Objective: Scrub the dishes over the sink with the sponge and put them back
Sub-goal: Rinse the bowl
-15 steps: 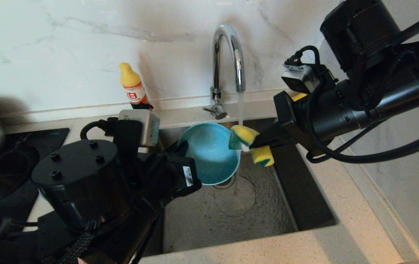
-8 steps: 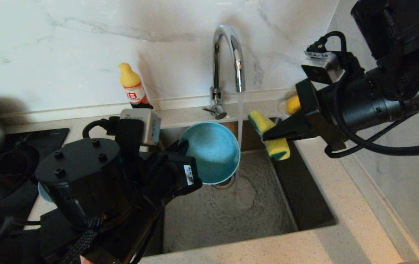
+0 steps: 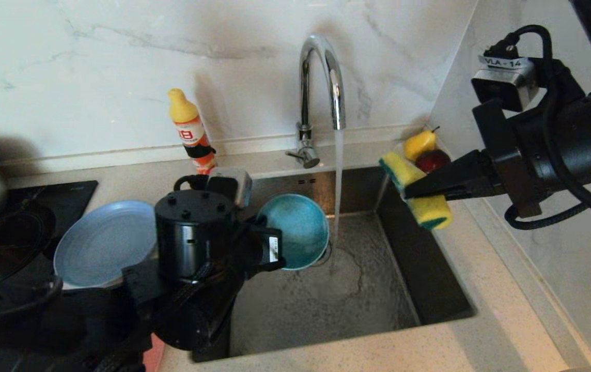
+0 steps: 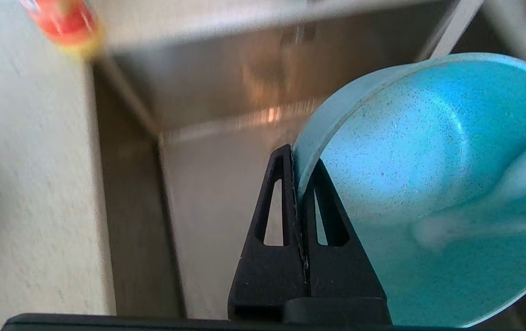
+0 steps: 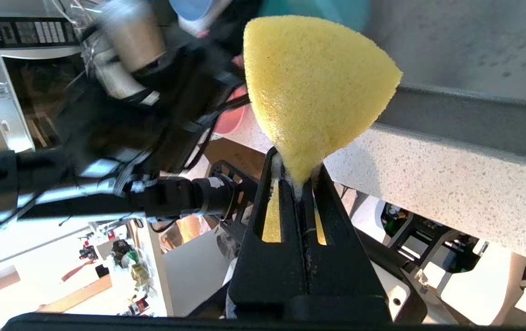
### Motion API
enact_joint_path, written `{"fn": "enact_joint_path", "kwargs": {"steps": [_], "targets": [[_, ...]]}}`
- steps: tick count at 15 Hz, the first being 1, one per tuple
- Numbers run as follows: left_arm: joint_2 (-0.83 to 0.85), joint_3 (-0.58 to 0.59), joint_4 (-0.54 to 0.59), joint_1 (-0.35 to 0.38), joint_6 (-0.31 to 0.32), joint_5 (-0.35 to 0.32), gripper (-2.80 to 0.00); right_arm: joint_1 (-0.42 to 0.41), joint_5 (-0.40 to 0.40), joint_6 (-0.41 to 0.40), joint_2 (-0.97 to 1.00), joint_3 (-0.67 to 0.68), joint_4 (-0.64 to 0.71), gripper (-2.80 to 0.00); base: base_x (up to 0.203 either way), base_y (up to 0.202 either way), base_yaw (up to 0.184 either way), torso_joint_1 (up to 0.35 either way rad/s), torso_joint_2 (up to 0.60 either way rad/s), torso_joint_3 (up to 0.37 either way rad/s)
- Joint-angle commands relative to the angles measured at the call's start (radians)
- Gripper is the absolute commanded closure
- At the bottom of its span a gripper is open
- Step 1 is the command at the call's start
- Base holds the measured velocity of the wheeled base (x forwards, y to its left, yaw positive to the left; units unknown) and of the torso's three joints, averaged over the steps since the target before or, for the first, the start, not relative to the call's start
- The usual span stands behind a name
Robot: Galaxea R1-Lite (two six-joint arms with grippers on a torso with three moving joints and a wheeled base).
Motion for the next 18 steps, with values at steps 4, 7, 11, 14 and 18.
{"fn": "enact_joint_path", "kwargs": {"steps": [4, 7, 11, 14, 18], "targets": [[0.093, -0.351, 0.559, 0.021, -0.274, -0.115, 0.00, 0.000, 0.001, -0.003, -0.055, 0.006, 0.010, 0.00, 0.000, 0.000, 0.000, 0.000, 0.00, 0.000], [0.231, -0.542, 0.685, 0.038, -0.390, -0.137, 0.00, 0.000, 0.000, -0.003, -0.065, 0.006, 0.014, 0.00, 0.000, 0.000, 0.000, 0.000, 0.00, 0.000], [0.339, -0.670, 0.734, 0.072, -0.517, -0.138, 0.00, -0.001, -0.003, -0.003, -0.065, 0.020, 0.014, 0.00, 0.000, 0.000, 0.000, 0.000, 0.00, 0.000], [0.367, -0.713, 0.731, 0.109, -0.557, -0.140, 0.00, -0.006, -0.003, -0.004, -0.056, 0.019, 0.010, 0.00, 0.000, 0.000, 0.000, 0.000, 0.00, 0.000], [0.412, -0.782, 0.734, 0.123, -0.579, -0.148, 0.00, -0.006, -0.003, -0.011, -0.027, 0.011, 0.003, 0.00, 0.000, 0.000, 0.000, 0.000, 0.00, 0.000]]}}
